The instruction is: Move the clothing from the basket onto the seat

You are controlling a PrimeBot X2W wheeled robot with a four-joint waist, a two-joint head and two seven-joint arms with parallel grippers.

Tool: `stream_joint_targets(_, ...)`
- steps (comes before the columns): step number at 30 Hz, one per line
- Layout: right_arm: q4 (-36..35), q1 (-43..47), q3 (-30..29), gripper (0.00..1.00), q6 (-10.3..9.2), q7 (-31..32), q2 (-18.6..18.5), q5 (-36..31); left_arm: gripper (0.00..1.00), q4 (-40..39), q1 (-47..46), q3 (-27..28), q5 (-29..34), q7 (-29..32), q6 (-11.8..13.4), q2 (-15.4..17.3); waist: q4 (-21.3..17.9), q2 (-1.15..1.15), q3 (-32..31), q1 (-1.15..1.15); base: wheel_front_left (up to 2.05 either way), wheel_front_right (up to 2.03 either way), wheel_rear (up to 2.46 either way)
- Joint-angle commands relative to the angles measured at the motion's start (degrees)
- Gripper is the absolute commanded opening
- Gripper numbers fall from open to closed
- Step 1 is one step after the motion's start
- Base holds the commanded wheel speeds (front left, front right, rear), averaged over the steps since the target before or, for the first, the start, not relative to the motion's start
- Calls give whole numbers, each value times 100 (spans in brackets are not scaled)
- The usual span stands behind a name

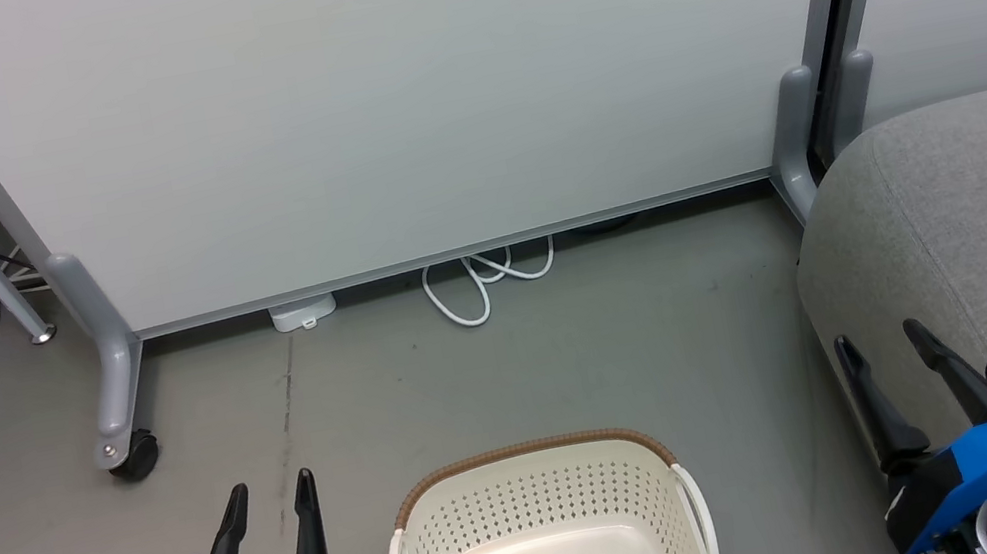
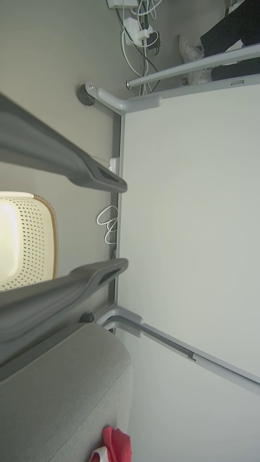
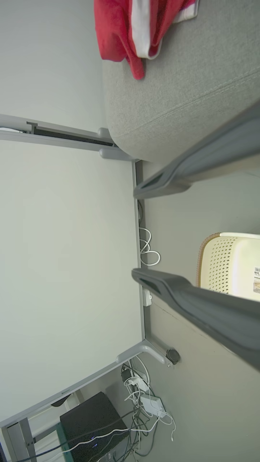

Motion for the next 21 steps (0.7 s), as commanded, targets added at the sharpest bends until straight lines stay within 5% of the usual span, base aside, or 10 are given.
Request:
stream_joint_targets(1,-24,111,-26,100,1,-5,23,-31,100,5,57,21,6,-16,-11,12,-6,0,1,0,0,0,0)
stream_joint_targets(15,-66,198,-29,100,1,34,51,12,100,13,34,-40,11,-16,-11,-26,-74,0,28,0,0,0,0)
stream_joint_targets(16,-45,103,-29,0,0,26,36,-21,0,7,47,-28,2,0,0,-29,-76,0,28,1,0,0,0)
stream_joint_targets(21,219,192,-28,0,0,38,51,5,0,219,274,-28,-17,42,0,-99,-80,0,29,1,0,0,0)
